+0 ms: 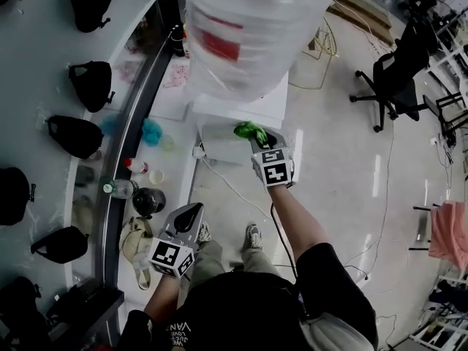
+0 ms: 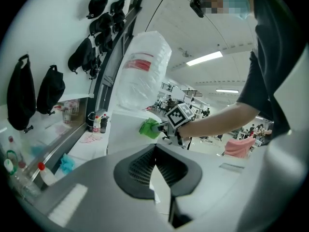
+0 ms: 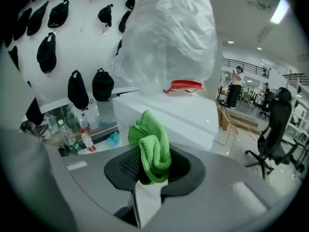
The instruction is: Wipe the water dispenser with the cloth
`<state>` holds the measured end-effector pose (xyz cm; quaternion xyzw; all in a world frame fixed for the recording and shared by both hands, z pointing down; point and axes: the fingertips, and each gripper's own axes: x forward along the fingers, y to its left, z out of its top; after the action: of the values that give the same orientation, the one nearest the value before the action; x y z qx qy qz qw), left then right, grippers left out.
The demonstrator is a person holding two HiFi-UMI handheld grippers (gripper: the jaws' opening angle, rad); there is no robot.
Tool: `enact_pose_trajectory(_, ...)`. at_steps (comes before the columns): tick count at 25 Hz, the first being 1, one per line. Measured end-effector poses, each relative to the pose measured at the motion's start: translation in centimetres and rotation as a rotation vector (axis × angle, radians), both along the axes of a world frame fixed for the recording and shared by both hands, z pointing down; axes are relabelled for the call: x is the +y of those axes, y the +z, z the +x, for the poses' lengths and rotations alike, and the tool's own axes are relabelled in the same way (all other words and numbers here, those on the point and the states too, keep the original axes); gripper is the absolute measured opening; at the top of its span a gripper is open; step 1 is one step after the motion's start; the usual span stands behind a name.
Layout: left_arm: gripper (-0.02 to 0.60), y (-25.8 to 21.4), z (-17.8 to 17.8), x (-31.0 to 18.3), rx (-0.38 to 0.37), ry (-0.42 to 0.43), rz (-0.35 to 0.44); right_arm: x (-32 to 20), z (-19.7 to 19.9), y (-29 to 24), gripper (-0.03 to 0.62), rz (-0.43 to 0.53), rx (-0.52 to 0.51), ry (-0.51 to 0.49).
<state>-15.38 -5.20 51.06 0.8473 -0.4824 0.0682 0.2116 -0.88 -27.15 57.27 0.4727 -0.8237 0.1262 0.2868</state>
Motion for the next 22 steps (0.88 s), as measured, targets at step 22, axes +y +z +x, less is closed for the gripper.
enact_pose_trajectory(22,0.002,-0.3,-0.4,1.1,-0.010,0.046,-0.001,7.7,0.8,3.9,0.094,-0.066,-0.049,0.037)
